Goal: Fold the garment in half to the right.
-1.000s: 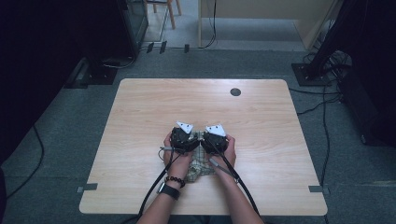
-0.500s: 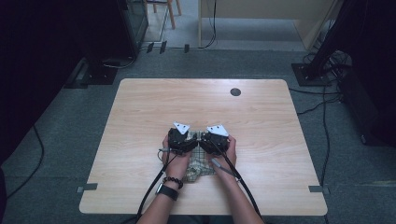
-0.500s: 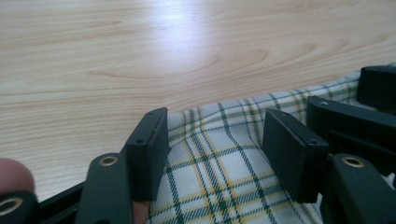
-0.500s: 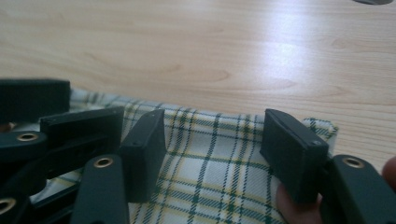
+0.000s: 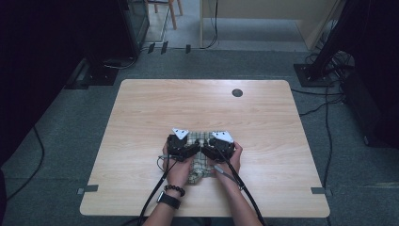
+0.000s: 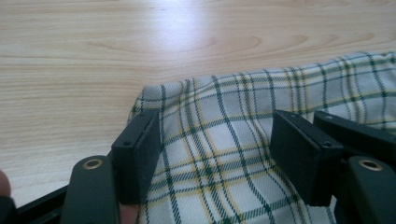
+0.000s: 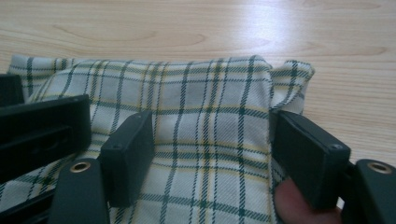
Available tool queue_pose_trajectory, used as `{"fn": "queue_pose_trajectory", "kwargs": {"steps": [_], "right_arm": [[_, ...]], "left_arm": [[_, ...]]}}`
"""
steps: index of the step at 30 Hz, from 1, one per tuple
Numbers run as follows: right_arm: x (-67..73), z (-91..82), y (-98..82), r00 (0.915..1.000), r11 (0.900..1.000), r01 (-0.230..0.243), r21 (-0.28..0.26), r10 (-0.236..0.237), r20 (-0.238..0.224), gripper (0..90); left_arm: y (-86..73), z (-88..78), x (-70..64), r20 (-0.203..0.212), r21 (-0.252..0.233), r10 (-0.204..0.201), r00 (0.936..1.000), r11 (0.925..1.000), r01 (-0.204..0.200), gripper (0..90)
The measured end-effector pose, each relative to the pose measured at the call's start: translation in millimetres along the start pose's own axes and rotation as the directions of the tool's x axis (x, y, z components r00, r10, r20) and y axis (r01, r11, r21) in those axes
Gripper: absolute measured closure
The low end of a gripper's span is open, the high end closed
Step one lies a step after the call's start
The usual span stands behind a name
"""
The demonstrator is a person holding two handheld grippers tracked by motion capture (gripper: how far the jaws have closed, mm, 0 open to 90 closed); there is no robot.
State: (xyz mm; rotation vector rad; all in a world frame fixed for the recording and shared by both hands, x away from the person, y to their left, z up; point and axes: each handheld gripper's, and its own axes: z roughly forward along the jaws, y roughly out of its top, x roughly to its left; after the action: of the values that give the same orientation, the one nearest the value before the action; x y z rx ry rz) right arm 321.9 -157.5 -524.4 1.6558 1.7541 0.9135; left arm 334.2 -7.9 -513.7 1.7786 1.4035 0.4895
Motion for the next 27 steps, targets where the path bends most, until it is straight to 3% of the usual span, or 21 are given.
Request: {"fn": "queue_pose_trajectory", "kwargs": {"steps": [2,5,6,7,8,10,12,13,15,16,17,18,19,20,22,25,27], "right_arm": [[-0.4,-9.2,-0.9,0.9999,1.000,0.016,-0.006,-0.016,0.006,27.3],[-3.2,-26.1,-7.9,0.9980,1.000,0.016,-0.024,-0.017,-0.061,27.3],[-3.1,-27.4,-11.9,0.9974,1.000,0.026,-0.014,-0.027,-0.066,27.3],[-2.3,-25.2,-16.8,0.9971,0.999,0.046,0.004,-0.045,-0.061,27.2],[-1.5,-20.4,-21.8,0.9964,0.997,0.070,0.015,-0.069,-0.049,26.6],[-0.6,-20.6,-21.6,0.9968,0.998,0.065,0.010,-0.064,-0.047,26.5],[-1.6,-23.6,-20.4,0.9969,0.998,0.059,0.021,-0.057,-0.054,25.9],[-2.3,-28.5,-20.3,0.9971,0.999,0.044,0.020,-0.043,-0.063,25.4],[-3.7,-43.1,-23.2,0.9948,0.999,0.039,-0.007,-0.039,-0.093,25.5],[-3.4,-51.8,-28.1,0.9926,0.999,0.043,-0.022,-0.045,-0.113,25.5],[-2.7,-55.0,-32.1,0.9914,0.998,0.054,-0.020,-0.056,-0.119,25.5],[-2.7,-55.0,-32.1,0.9914,0.998,0.054,-0.020,-0.056,-0.119,25.5],[0.9,-55.0,-43.8,0.9873,0.996,0.092,0.010,-0.090,-0.131,25.6],[2.7,-52.3,-48.9,0.9879,0.994,0.111,0.018,-0.108,-0.111,27.3],[1.8,-52.9,-48.9,0.9898,0.995,0.098,0.013,-0.096,-0.105,27.3],[1.3,-53.4,-49.1,0.9884,0.994,0.107,0.014,-0.105,-0.110,26.5],[-0.5,-59.3,-49.3,0.9894,0.996,0.087,0.018,-0.085,-0.118,24.3]], "left_arm": [[1.7,-15.9,3.5,0.030,-0.018,-0.015,0.9994,0.9997,0.016,31.9],[-7.0,-34.5,4.4,0.044,-0.014,-0.012,0.9989,0.9998,0.013,32.1],[-13.7,-32.3,2.2,0.035,0.011,0.015,0.9993,0.9998,-0.016,32.4],[-22.1,-25.3,-1.9,0.001,0.029,0.076,0.9971,0.9967,-0.076,32.4],[-31.4,-21.1,-6.5,-0.050,-0.006,0.140,0.9888,0.9900,-0.141,32.5],[-32.8,-22.6,-12.1,-0.096,-0.021,0.162,0.9821,0.9861,-0.165,32.3],[-30.3,-27.9,-11.7,-0.057,-0.018,0.126,0.9904,0.9917,-0.127,31.0],[-30.3,-27.9,-11.7,-0.057,-0.018,0.126,0.9904,0.9917,-0.127,30.7],[-33.1,-47.3,-14.1,-0.003,-0.028,0.116,0.9932,0.9928,-0.116,30.1],[-33.1,-47.3,-14.1,-0.003,-0.028,0.116,0.9932,0.9928,-0.116,30.1],[-38.4,-50.3,-17.5,0.008,-0.002,0.112,0.9937,0.9937,-0.112,30.1],[-38.4,-50.3,-17.5,0.008,-0.002,0.112,0.9937,0.9937,-0.112,30.1],[-46.1,-45.4,-21.2,-0.021,0.016,0.147,0.9889,0.9891,-0.147,30.2],[-51.6,-40.5,-22.0,-0.044,0.015,0.159,0.9863,0.9873,-0.158,30.5],[-53.4,-40.0,-25.3,-0.076,0.011,0.186,0.9796,0.9825,-0.186,30.5],[-51.1,-43.4,-22.5,-0.047,0.015,0.158,0.9863,0.9874,-0.158,29.9],[-51.3,-50.6,-19.3,-0.013,0.021,0.125,0.9921,0.9920,-0.125,28.6]]}}
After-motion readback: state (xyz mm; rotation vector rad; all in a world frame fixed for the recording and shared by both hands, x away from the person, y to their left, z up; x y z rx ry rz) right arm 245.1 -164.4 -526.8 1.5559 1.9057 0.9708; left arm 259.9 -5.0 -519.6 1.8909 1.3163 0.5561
